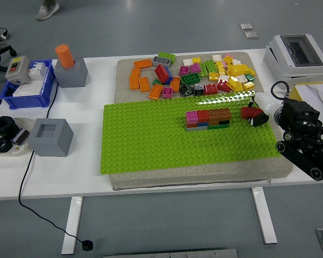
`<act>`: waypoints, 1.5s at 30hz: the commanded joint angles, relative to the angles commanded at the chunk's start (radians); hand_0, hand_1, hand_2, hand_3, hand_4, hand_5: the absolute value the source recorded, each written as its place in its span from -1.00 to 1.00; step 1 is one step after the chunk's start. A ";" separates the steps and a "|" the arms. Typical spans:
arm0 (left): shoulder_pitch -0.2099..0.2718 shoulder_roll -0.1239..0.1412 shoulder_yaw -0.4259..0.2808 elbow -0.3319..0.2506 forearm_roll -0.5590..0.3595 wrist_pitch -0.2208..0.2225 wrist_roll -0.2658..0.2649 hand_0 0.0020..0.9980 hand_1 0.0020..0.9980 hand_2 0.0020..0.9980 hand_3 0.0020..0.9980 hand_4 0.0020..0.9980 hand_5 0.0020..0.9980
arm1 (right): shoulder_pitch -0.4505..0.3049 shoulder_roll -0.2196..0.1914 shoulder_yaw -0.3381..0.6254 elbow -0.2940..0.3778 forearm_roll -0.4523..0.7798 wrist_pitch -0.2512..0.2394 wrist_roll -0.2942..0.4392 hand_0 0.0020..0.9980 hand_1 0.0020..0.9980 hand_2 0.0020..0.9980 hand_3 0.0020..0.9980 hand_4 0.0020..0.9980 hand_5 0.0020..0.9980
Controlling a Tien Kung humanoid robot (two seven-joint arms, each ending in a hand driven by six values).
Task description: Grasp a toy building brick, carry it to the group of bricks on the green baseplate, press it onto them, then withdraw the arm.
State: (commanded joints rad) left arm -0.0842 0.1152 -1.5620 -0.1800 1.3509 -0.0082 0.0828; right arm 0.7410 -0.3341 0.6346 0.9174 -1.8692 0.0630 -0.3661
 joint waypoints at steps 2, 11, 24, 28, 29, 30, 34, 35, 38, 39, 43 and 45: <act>0.000 0.000 0.000 0.000 0.000 0.000 0.000 0.27 0.25 0.16 0.18 0.30 -0.58 | 0.000 -0.001 0.000 0.002 -0.001 0.000 0.000 0.77 0.74 0.80 0.12 0.20 -0.58; 0.001 -0.001 0.001 0.000 -0.001 0.001 0.001 0.27 0.25 0.16 0.18 0.31 -0.59 | -0.004 -0.022 0.024 0.067 -0.035 -0.005 -0.006 0.77 0.73 0.78 0.12 0.11 -0.63; 0.005 -0.002 0.001 0.000 -0.006 0.002 0.000 0.27 0.25 0.16 0.18 0.31 -0.60 | -0.034 -0.062 0.104 0.261 -0.102 -0.017 -0.025 0.76 0.71 0.74 0.12 0.07 -0.63; 0.005 -0.003 0.000 0.000 -0.004 0.002 0.000 0.27 0.25 0.16 0.18 0.31 -0.60 | -0.043 -0.061 0.082 0.340 -0.093 -0.021 -0.029 0.76 0.70 0.74 0.11 0.05 -0.63; 0.005 -0.003 0.000 0.000 -0.004 0.002 -0.001 0.27 0.25 0.16 0.18 0.31 -0.60 | -0.044 -0.059 0.072 0.360 -0.089 -0.022 -0.030 0.76 0.70 0.74 0.11 0.05 -0.63; 0.005 -0.003 -0.001 0.000 -0.003 0.002 -0.001 0.27 0.25 0.16 0.18 0.31 -0.60 | -0.045 -0.056 0.061 0.376 -0.085 -0.023 -0.030 0.76 0.70 0.74 0.11 0.05 -0.63; 0.004 -0.002 -0.001 0.000 -0.002 0.001 -0.001 0.27 0.25 0.16 0.17 0.31 -0.60 | -0.041 -0.037 0.021 0.407 -0.072 -0.026 -0.030 0.75 0.70 0.73 0.11 0.05 -0.64; 0.004 -0.002 -0.001 0.000 -0.002 0.001 -0.001 0.27 0.25 0.16 0.17 0.31 -0.60 | -0.040 -0.032 0.013 0.406 -0.071 -0.026 -0.030 0.75 0.70 0.73 0.11 0.05 -0.64; 0.004 -0.001 -0.002 0.000 -0.002 0.001 0.000 0.27 0.25 0.16 0.17 0.31 -0.60 | -0.034 -0.017 -0.005 0.400 -0.075 -0.026 -0.030 0.75 0.70 0.73 0.11 0.05 -0.64; 0.004 -0.001 -0.002 0.000 -0.002 0.002 0.000 0.27 0.25 0.16 0.17 0.31 -0.60 | -0.032 -0.013 -0.010 0.397 -0.077 -0.026 -0.030 0.75 0.70 0.73 0.11 0.05 -0.64; 0.003 0.000 -0.002 0.000 -0.003 0.002 0.001 0.27 0.25 0.16 0.18 0.31 -0.60 | -0.024 0.005 -0.025 0.388 -0.078 -0.028 -0.030 0.74 0.68 0.71 0.11 0.05 -0.63; 0.003 0.000 -0.002 0.000 -0.003 0.002 0.001 0.27 0.25 0.16 0.18 0.31 -0.60 | -0.021 0.015 -0.032 0.379 -0.075 -0.029 -0.029 0.74 0.68 0.71 0.11 0.05 -0.63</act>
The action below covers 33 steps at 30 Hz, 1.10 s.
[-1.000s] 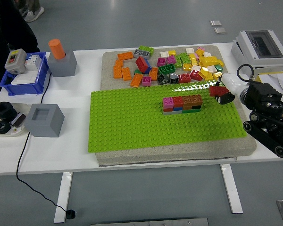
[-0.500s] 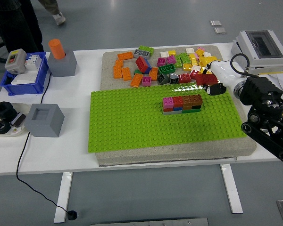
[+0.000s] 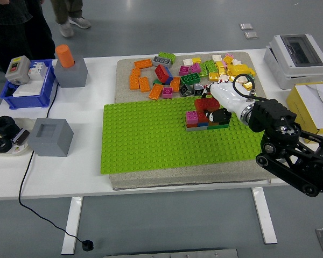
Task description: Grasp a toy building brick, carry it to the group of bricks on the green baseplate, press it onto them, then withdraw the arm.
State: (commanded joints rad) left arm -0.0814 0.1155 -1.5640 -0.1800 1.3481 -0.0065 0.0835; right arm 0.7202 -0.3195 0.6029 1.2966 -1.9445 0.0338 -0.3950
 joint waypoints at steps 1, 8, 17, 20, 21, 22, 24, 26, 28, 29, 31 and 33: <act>0.000 0.000 0.000 0.000 0.000 0.000 0.000 0.27 0.25 0.16 0.17 0.31 -0.60 | 0.002 0.006 -0.003 -0.009 0.002 0.000 0.000 0.74 0.68 0.72 0.11 0.04 -0.64; 0.000 0.000 0.000 0.000 0.001 0.000 0.001 0.27 0.25 0.16 0.17 0.31 -0.60 | 0.006 0.041 -0.009 -0.058 0.014 -0.004 0.002 0.74 0.68 0.71 0.12 -0.01 -0.70; -0.001 0.001 -0.001 0.000 0.002 0.000 0.000 0.27 0.25 0.16 0.17 0.31 -0.60 | 0.011 0.068 -0.014 -0.092 0.025 -0.006 0.002 0.73 0.67 0.71 0.12 -0.02 -0.70; -0.001 0.001 0.000 0.000 0.001 0.000 0.001 0.27 0.25 0.16 0.18 0.31 -0.60 | 0.012 0.073 -0.015 -0.099 0.028 -0.007 0.002 0.73 0.67 0.71 0.12 -0.02 -0.70; -0.001 0.002 0.000 0.000 0.001 0.000 0.001 0.27 0.25 0.16 0.18 0.31 -0.60 | 0.013 0.074 -0.015 -0.100 0.028 -0.007 0.002 0.73 0.67 0.71 0.12 -0.02 -0.70; -0.001 0.002 0.000 0.000 0.001 0.000 0.001 0.27 0.25 0.16 0.18 0.31 -0.60 | 0.013 0.076 -0.016 -0.102 0.029 -0.007 0.002 0.73 0.67 0.71 0.12 -0.02 -0.70; -0.001 0.002 0.000 0.000 0.002 0.000 0.001 0.27 0.25 0.16 0.18 0.31 -0.60 | 0.014 0.079 -0.016 -0.107 0.030 -0.008 0.003 0.73 0.67 0.71 0.12 -0.02 -0.70; -0.001 0.002 0.000 0.000 0.002 0.000 0.001 0.27 0.25 0.16 0.18 0.31 -0.60 | 0.014 0.082 -0.016 -0.111 0.031 -0.008 0.003 0.73 0.67 0.70 0.12 -0.02 -0.70; -0.001 0.002 0.000 0.000 0.002 0.000 0.001 0.27 0.25 0.16 0.18 0.31 -0.60 | 0.015 0.084 -0.017 -0.114 0.031 -0.009 0.004 0.73 0.67 0.70 0.12 -0.02 -0.70; -0.001 0.002 0.000 0.000 0.002 0.000 0.001 0.27 0.25 0.16 0.18 0.31 -0.60 | 0.015 0.085 -0.017 -0.115 0.032 -0.009 0.004 0.73 0.67 0.70 0.12 -0.02 -0.70; -0.001 0.002 0.001 0.000 0.002 0.000 0.001 0.27 0.25 0.16 0.17 0.30 -0.60 | 0.015 0.086 -0.018 -0.118 0.033 -0.009 0.005 0.73 0.66 0.70 0.12 -0.02 -0.70; -0.001 0.002 0.000 0.000 0.003 0.000 0.002 0.27 0.25 0.16 0.17 0.30 -0.60 | 0.016 0.087 -0.019 -0.121 0.034 -0.009 0.005 0.73 0.66 0.70 0.12 -0.02 -0.70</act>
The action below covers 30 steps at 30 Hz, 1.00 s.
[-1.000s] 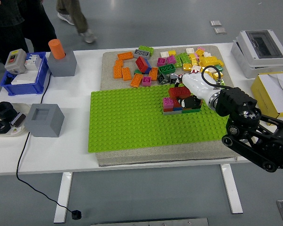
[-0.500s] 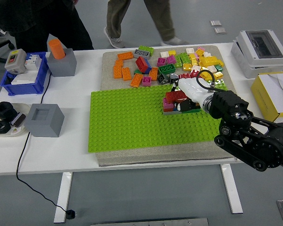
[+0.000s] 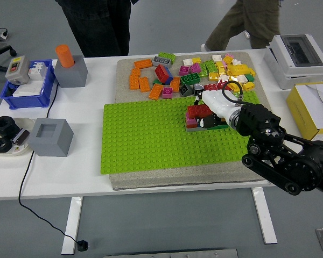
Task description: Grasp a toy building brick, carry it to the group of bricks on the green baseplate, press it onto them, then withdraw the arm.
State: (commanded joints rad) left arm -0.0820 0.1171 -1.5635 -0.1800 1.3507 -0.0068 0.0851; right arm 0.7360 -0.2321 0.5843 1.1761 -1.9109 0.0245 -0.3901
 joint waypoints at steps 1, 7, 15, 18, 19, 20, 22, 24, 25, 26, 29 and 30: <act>0.000 0.000 0.000 0.000 0.000 0.000 0.000 0.27 0.25 0.16 0.17 0.30 -0.60 | 0.000 0.000 0.000 -0.001 0.000 0.000 0.000 0.73 0.66 0.70 0.12 -0.02 -0.70; 0.000 0.000 0.000 0.000 0.002 0.000 0.000 0.27 0.25 0.16 0.17 0.31 -0.60 | 0.002 0.003 -0.004 -0.003 0.001 -0.001 0.001 0.73 0.66 0.70 0.12 -0.02 -0.70; -0.002 0.001 -0.002 0.000 0.005 -0.001 0.000 0.27 0.25 0.16 0.17 0.30 -0.60 | 0.004 0.007 -0.006 -0.008 0.007 -0.002 0.002 0.73 0.66 0.69 0.12 -0.01 -0.69; -0.002 0.001 -0.002 0.000 0.006 -0.001 0.000 0.27 0.25 0.16 0.17 0.30 -0.60 | 0.005 0.008 -0.006 -0.010 0.008 -0.002 0.003 0.73 0.66 0.69 0.11 0.00 -0.69; -0.003 0.001 -0.002 0.000 0.006 -0.001 0.000 0.27 0.25 0.16 0.17 0.30 -0.60 | 0.005 0.008 -0.006 -0.010 0.008 -0.002 0.003 0.73 0.66 0.69 0.11 0.00 -0.69; -0.003 0.001 -0.003 0.000 0.006 -0.001 0.000 0.27 0.25 0.16 0.17 0.30 -0.60 | 0.006 0.009 -0.007 -0.010 0.008 -0.002 0.003 0.73 0.66 0.69 0.11 0.00 -0.69; -0.004 0.001 -0.003 0.000 0.006 -0.001 0.000 0.27 0.25 0.16 0.17 0.30 -0.60 | 0.006 0.009 -0.007 -0.012 0.009 -0.002 0.003 0.73 0.65 0.69 0.11 0.00 -0.69; -0.004 0.001 -0.003 0.000 0.007 -0.001 0.000 0.27 0.25 0.16 0.17 0.30 -0.60 | 0.007 0.009 -0.007 -0.012 0.009 -0.003 0.003 0.73 0.65 0.69 0.11 0.00 -0.69; -0.004 0.001 -0.004 0.000 0.007 -0.001 0.000 0.27 0.25 0.16 0.17 0.30 -0.60 | 0.007 0.009 -0.007 -0.013 0.009 -0.003 0.003 0.73 0.65 0.69 0.11 0.00 -0.69; -0.004 0.001 -0.004 0.000 0.007 -0.001 0.000 0.27 0.25 0.16 0.17 0.30 -0.60 | 0.007 0.009 -0.007 -0.013 0.009 -0.003 0.003 0.73 0.65 0.69 0.11 0.00 -0.69; -0.005 0.000 -0.004 0.000 0.007 -0.001 0.000 0.27 0.25 0.16 0.17 0.30 -0.60 | 0.007 0.009 -0.007 -0.013 0.009 -0.003 0.003 0.73 0.65 0.69 0.11 0.00 -0.69; -0.005 0.000 -0.004 0.000 0.007 -0.001 0.000 0.27 0.25 0.16 0.17 0.30 -0.60 | 0.007 0.009 -0.007 -0.013 0.009 -0.003 0.003 0.73 0.65 0.69 0.11 0.00 -0.69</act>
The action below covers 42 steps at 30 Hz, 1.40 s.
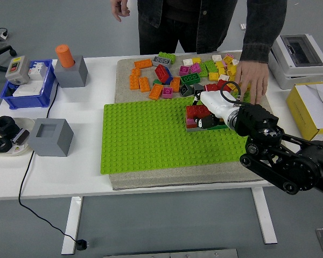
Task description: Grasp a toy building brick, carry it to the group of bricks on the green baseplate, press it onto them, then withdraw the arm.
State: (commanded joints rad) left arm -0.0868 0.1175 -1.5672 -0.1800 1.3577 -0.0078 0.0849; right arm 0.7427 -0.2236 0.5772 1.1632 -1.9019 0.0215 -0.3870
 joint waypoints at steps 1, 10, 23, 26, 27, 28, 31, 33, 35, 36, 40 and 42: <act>0.000 0.000 0.000 0.000 0.000 0.000 0.000 0.27 0.25 0.16 0.17 0.30 -0.60 | 0.000 0.000 0.000 0.000 0.000 0.000 0.000 0.73 0.65 0.69 0.11 0.00 -0.69; 0.000 -0.001 -0.002 0.000 0.002 0.000 0.000 0.27 0.25 0.16 0.17 0.30 -0.60 | -0.002 -0.001 -0.003 0.003 0.001 0.000 0.000 0.73 0.65 0.69 0.12 0.01 -0.68; 0.000 -0.001 -0.003 0.000 0.003 -0.001 0.000 0.27 0.25 0.16 0.17 0.30 -0.60 | -0.004 -0.003 -0.006 0.003 0.001 -0.001 0.000 0.73 0.65 0.69 0.11 0.01 -0.68; 0.000 -0.001 -0.003 0.000 0.003 -0.001 0.001 0.27 0.25 0.16 0.17 0.30 -0.60 | -0.004 -0.002 -0.006 0.001 0.002 -0.001 0.001 0.73 0.65 0.69 0.11 0.01 -0.68; 0.000 -0.001 -0.003 0.000 0.003 -0.001 0.001 0.27 0.25 0.16 0.17 0.30 -0.60 | -0.004 -0.002 -0.006 0.000 0.003 -0.001 0.001 0.73 0.65 0.69 0.11 0.01 -0.68; 0.000 -0.001 -0.003 0.000 0.003 -0.001 0.001 0.27 0.25 0.16 0.17 0.30 -0.60 | -0.004 -0.001 -0.007 -0.001 0.003 -0.002 0.001 0.73 0.65 0.69 0.24 0.01 -0.68; 0.000 -0.001 -0.003 0.000 0.003 -0.001 0.001 0.27 0.25 0.16 0.17 0.30 -0.60 | -0.004 -0.001 -0.007 -0.002 0.004 -0.004 0.003 0.73 0.65 0.69 0.24 0.01 -0.68; 0.000 -0.001 -0.003 0.000 0.003 -0.001 0.001 0.27 0.25 0.16 0.17 0.30 -0.60 | -0.004 -0.001 -0.006 -0.003 0.004 -0.006 0.003 0.73 0.65 0.69 0.24 0.01 -0.68; 0.000 0.000 -0.004 0.000 0.004 -0.001 0.001 0.27 0.25 0.16 0.17 0.30 -0.60 | -0.004 -0.001 -0.006 -0.003 0.006 -0.008 0.005 0.73 0.65 0.69 0.33 0.02 -0.70; -0.001 0.000 -0.004 0.000 0.004 -0.001 0.001 0.27 0.25 0.16 0.17 0.30 -0.60 | -0.004 -0.001 -0.006 -0.003 0.006 -0.009 0.005 0.73 0.65 0.69 0.33 0.02 -0.70; -0.001 0.000 -0.003 0.000 0.005 -0.001 0.000 0.27 0.25 0.16 0.17 0.31 -0.60 | -0.003 -0.001 -0.008 -0.004 0.008 -0.012 0.007 0.73 0.66 0.70 0.35 0.09 -0.74; -0.001 0.000 -0.003 0.000 0.004 -0.001 0.001 0.27 0.25 0.16 0.17 0.31 -0.60 | -0.004 -0.001 -0.008 -0.004 0.009 -0.013 0.008 0.73 0.66 0.70 0.35 0.09 -0.74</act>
State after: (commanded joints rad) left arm -0.0879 0.1177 -1.5697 -0.1800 1.3620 -0.0091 0.0855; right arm 0.7392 -0.2246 0.5693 1.1591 -1.8926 0.0081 -0.3793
